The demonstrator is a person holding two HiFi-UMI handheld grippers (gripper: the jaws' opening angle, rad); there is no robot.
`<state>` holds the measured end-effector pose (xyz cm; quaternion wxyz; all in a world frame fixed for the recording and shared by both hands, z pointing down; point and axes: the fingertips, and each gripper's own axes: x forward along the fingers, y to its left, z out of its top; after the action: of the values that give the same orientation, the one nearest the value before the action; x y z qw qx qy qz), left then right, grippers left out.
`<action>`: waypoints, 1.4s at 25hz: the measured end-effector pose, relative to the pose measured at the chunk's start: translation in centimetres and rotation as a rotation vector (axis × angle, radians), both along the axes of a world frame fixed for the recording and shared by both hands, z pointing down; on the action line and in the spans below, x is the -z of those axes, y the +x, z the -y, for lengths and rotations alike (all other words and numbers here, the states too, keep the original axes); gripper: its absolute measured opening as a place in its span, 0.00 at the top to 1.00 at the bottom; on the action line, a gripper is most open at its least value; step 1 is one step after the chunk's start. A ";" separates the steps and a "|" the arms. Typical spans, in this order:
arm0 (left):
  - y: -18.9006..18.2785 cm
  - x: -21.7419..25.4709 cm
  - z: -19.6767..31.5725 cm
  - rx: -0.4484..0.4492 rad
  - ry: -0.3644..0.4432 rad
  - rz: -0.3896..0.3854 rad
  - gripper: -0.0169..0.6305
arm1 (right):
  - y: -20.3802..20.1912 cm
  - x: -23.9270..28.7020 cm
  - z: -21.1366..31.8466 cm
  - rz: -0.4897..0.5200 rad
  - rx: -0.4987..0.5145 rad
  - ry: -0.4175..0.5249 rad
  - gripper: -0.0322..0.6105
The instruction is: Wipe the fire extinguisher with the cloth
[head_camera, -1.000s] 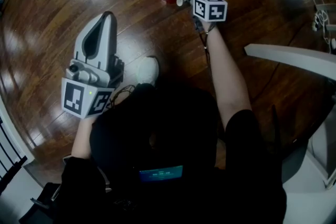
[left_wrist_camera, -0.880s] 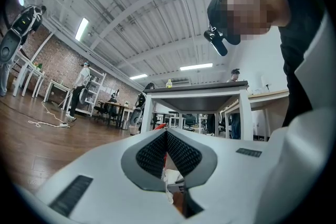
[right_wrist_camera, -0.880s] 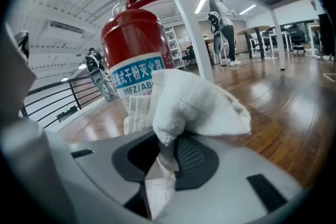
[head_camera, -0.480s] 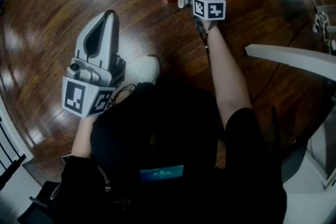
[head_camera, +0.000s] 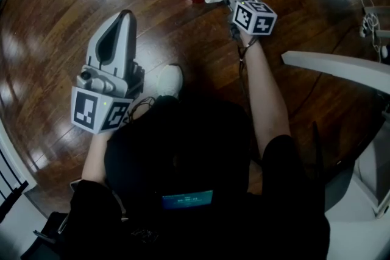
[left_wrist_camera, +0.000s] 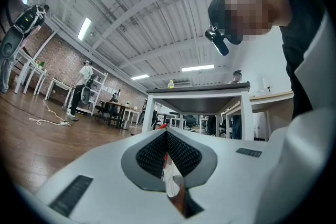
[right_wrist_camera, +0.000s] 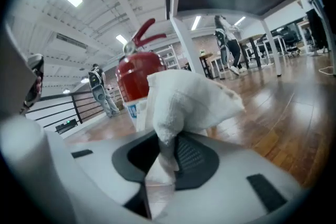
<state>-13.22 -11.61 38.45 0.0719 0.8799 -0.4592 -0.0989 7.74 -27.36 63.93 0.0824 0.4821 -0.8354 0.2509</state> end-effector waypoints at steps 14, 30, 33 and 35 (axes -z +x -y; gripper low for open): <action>-0.5 7.8 4.6 -0.062 -0.043 0.065 0.98 | -2.4 24.1 -6.9 0.041 0.139 0.344 0.81; 3.7 37.5 -6.7 -0.175 -0.187 0.051 0.97 | 0.7 56.3 -24.0 0.099 0.051 0.235 0.81; 4.8 43.1 -9.4 -0.190 -0.183 0.043 0.97 | 0.9 62.8 -27.6 0.091 0.043 0.252 0.81; 5.5 46.3 -11.5 -0.194 -0.176 0.041 0.97 | 0.7 66.4 -30.1 0.093 0.038 0.259 0.81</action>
<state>-7.72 -0.14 -7.84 0.1485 0.9123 -0.3802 -0.0328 8.42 2.79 -2.48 -0.0145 0.4605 -0.8728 0.1611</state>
